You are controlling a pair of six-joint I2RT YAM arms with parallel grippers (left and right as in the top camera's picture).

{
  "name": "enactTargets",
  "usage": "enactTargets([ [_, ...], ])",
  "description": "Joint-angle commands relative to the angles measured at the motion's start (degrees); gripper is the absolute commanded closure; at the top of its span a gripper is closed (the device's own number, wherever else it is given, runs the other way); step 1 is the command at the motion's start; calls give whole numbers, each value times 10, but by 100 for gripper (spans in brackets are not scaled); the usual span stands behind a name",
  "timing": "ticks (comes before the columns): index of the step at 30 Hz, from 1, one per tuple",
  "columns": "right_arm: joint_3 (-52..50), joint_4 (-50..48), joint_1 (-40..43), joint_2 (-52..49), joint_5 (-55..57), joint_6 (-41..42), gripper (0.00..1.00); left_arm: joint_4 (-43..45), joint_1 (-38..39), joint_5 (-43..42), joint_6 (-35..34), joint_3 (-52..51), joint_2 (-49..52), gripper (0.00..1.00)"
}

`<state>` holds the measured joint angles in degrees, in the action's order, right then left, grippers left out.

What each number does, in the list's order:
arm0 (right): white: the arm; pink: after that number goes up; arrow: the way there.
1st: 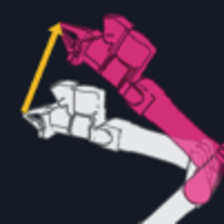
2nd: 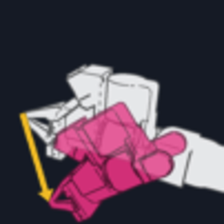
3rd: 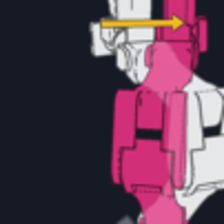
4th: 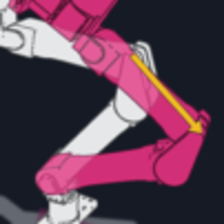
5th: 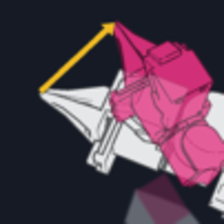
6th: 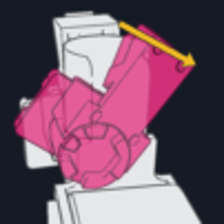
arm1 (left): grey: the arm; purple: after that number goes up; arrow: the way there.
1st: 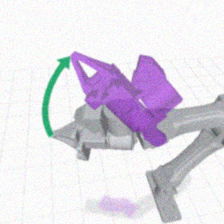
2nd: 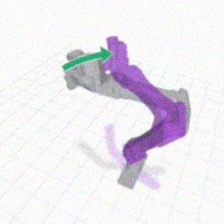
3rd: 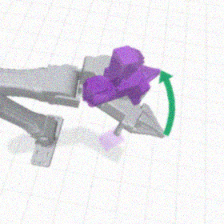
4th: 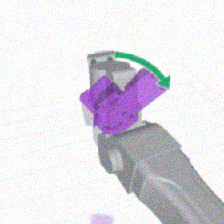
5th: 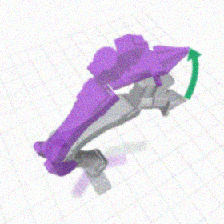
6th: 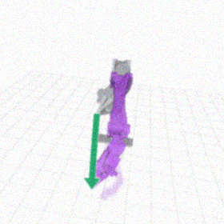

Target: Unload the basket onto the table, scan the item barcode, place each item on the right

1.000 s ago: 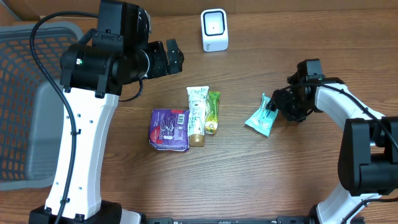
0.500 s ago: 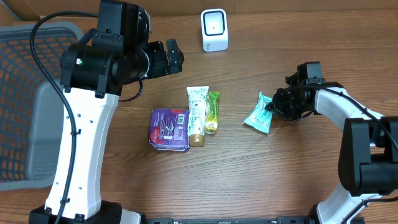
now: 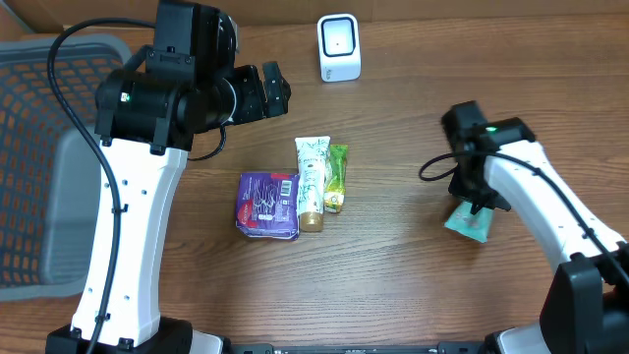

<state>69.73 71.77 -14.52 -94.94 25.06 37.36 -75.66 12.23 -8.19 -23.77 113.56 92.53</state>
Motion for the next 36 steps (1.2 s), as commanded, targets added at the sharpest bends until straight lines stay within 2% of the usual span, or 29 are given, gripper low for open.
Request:
enactTargets([
  [1,10,19,-28,-19,144,65,96,0,-3,-2,11,-2,-3,1],
  [7,13,26,-42,-92,212,52,96,0,-3,-2,11,-2,-3,0],
  [12,13,-10,-57,-143,214,-42,96,0,-3,-2,11,-2,-3,0],
  [15,13,-27,-81,-150,212,-49,96,0,-3,-2,11,-2,-3,0],
  [17,13,-40,-103,-150,205,-49,87,0,-3,-2,11,-2,-3,0],
  [19,13,-56,-126,-150,184,-49,72,0,-3,-2,11,-2,-3,1],
  [21,13,-71,-148,-150,147,-49,65,0,-3,-2,11,-2,-3,1],
  [28,13,-100,-193,-150,81,-46,56,0,-3,-2,11,-2,-3,0],
  [31,23,-78,-195,-150,74,-9,50,0,-3,-2,11,-2,-3,0],
  [36,30,-39,-175,-148,99,-16,48,0,-3,-2,11,-2,-3,1],
])
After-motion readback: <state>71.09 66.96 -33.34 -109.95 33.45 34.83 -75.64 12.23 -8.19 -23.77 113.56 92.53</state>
